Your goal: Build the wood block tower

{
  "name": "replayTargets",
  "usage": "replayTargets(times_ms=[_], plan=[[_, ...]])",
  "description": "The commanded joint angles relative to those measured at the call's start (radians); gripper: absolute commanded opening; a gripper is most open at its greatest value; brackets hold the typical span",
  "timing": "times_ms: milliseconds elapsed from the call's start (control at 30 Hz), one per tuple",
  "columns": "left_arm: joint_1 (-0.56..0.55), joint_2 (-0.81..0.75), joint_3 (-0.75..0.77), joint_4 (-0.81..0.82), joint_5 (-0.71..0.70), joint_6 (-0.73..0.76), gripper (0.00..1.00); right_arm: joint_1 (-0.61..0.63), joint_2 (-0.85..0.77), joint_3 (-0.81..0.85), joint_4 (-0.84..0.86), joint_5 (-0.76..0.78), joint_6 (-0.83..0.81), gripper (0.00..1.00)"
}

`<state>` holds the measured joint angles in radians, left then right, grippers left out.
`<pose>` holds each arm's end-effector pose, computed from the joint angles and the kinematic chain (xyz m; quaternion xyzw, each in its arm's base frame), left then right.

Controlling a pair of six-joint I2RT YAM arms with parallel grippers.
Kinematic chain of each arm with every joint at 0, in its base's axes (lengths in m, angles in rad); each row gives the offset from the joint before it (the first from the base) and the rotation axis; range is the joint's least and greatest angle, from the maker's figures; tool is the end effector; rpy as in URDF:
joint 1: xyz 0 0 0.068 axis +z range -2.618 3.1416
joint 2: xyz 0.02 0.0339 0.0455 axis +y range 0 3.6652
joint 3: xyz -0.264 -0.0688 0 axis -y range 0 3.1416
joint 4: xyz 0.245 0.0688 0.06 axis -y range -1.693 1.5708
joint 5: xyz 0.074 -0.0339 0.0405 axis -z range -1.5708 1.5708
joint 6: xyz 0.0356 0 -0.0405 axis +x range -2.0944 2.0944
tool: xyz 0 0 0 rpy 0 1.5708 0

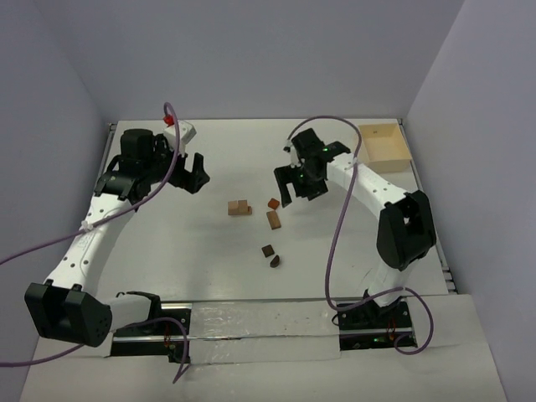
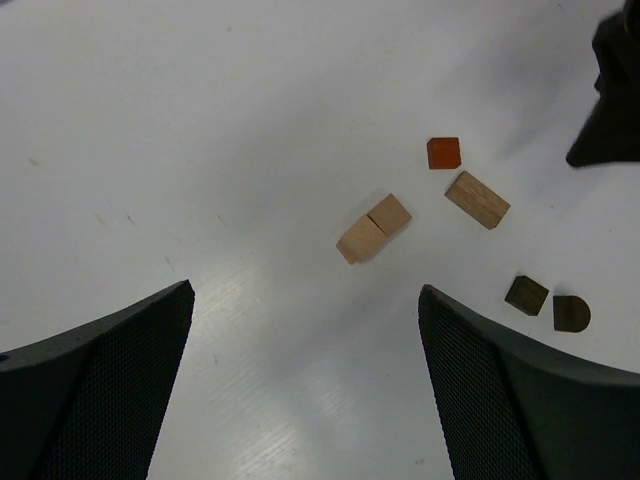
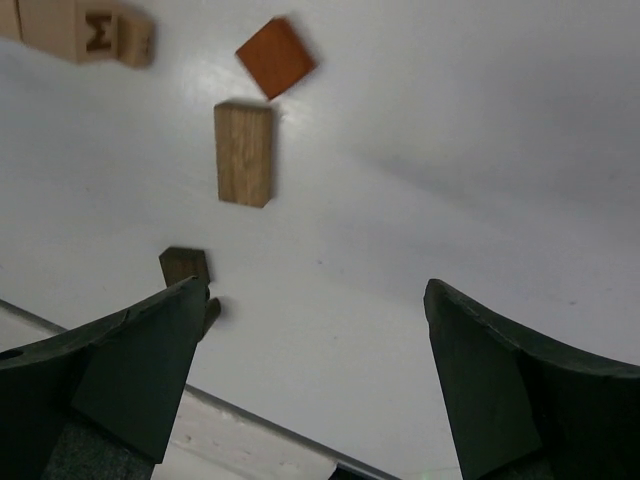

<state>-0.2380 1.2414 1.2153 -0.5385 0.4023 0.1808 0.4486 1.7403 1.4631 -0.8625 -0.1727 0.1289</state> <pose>0.2603 -0.0775 0.3598 0.2727 0.8197 -0.1885 0.4672 0.3237 0.1626 0.2653 -0.1731 0.9579 0.1414 0.1803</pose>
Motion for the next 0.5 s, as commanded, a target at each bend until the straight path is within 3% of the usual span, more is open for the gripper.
replayTargets(times_ms=[0,467], plan=[[0.057,-0.096,-0.082,0.122,-0.009,-0.148,0.99,0.087,-0.024,-0.066,0.073,0.055,0.026,0.95],[0.088,-0.104,-0.122,0.123,-0.018,-0.137,0.99,0.182,0.187,0.02,0.087,0.055,0.089,0.9]])
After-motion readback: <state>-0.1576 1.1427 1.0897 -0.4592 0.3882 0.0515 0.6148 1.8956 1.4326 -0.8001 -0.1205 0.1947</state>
